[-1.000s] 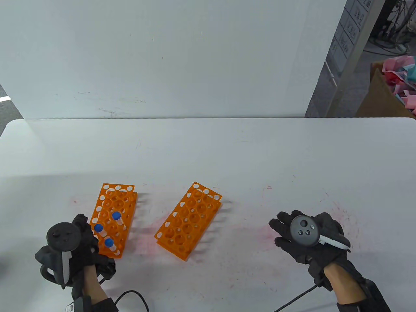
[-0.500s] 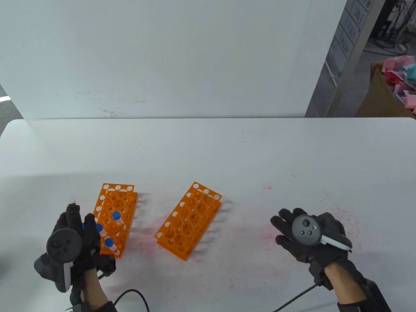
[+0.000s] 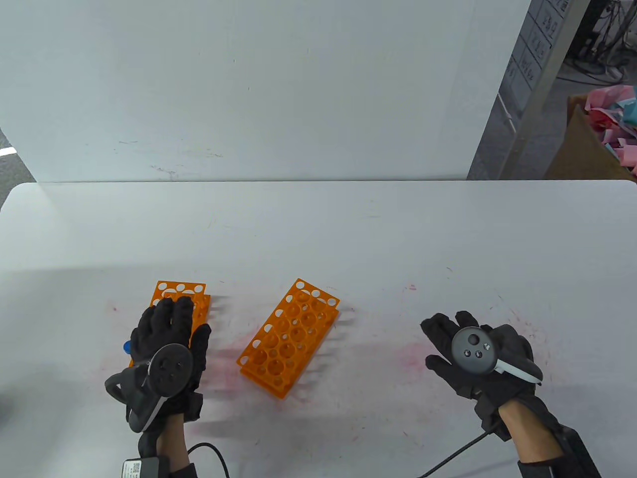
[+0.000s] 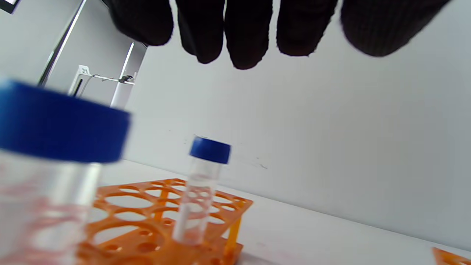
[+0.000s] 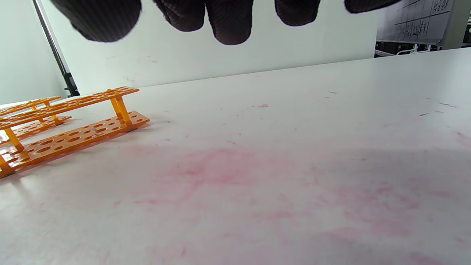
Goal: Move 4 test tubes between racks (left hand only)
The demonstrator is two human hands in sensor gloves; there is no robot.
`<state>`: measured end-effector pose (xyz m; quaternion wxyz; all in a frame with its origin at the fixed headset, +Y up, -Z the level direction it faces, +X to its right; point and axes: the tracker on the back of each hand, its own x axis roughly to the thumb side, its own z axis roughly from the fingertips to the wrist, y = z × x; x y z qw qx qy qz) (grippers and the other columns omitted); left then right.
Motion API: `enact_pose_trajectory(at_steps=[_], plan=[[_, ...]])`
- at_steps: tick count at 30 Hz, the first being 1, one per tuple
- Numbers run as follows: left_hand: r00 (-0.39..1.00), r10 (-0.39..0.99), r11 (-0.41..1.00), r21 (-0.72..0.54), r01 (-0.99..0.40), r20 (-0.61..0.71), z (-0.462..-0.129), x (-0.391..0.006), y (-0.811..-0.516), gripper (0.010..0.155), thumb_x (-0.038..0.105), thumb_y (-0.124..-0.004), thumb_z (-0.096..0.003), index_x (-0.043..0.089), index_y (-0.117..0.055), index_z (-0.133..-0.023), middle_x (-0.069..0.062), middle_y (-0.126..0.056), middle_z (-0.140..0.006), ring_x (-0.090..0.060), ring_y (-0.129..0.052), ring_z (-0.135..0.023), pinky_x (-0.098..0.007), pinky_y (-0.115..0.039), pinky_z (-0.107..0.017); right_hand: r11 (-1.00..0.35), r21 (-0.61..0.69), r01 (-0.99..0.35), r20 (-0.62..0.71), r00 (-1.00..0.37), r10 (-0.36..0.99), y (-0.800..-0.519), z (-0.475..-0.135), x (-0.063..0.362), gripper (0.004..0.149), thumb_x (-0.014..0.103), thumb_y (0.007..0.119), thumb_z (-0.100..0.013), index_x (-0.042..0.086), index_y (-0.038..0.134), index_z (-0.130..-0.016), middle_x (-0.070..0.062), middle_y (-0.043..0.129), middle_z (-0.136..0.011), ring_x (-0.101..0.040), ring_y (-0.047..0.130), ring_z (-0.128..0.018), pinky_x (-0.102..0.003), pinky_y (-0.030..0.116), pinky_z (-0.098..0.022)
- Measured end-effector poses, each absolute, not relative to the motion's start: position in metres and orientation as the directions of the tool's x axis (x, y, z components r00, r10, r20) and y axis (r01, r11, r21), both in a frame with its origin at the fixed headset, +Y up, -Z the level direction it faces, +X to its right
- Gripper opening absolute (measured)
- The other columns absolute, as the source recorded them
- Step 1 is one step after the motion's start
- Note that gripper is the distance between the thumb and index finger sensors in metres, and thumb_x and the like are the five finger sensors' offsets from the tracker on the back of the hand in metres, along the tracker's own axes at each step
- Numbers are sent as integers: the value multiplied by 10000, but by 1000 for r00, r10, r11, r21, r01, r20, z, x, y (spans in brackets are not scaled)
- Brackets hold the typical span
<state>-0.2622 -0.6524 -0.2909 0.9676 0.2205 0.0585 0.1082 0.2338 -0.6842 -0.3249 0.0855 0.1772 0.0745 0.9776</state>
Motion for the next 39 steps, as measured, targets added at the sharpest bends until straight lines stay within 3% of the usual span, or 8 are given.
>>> enact_pose_trajectory(at_steps=[12,19,29,39], plan=[[993,118,948,296,-117,17,-302,-233,-664,699,613,-674,-490,363,-503,-1121,-71,-529,-1229,-433,-553,-1119,-680,-578,-730,-984,134,-120,287,-946,154,-687,-330,240,678,548,573,-535,289,321,-1109,-104,223,-1209,-544,180,-1022,-780,297,-665],[999,26,976,215,-34,44,-308,-218,-674,748,633,-655,-492,400,-370,-1143,-65,-400,-1266,-439,-433,-1154,-689,-518,-758,-993,63,-103,252,-961,115,-683,-329,243,691,558,577,-531,312,287,-1108,-103,159,-1204,-539,112,-1012,-787,247,-656],[999,22,984,176,-26,25,-313,-219,-681,745,634,-655,-491,407,-373,-1142,-43,-386,-1272,-436,-402,-1164,-703,-503,-758,-1000,12,-20,200,-980,22,-680,-328,244,694,550,601,-534,314,298,-1112,-101,140,-1203,-538,82,-1007,-799,209,-644],[1000,-5,986,164,3,7,-314,-219,-682,736,623,-660,-492,405,-384,-1139,-44,-394,-1268,-433,-403,-1162,-701,-504,-758,-999,36,-28,224,-974,35,-682,-327,241,678,559,579,-536,310,323,-1112,-105,172,-1206,-539,119,-1016,-791,246,-654]])
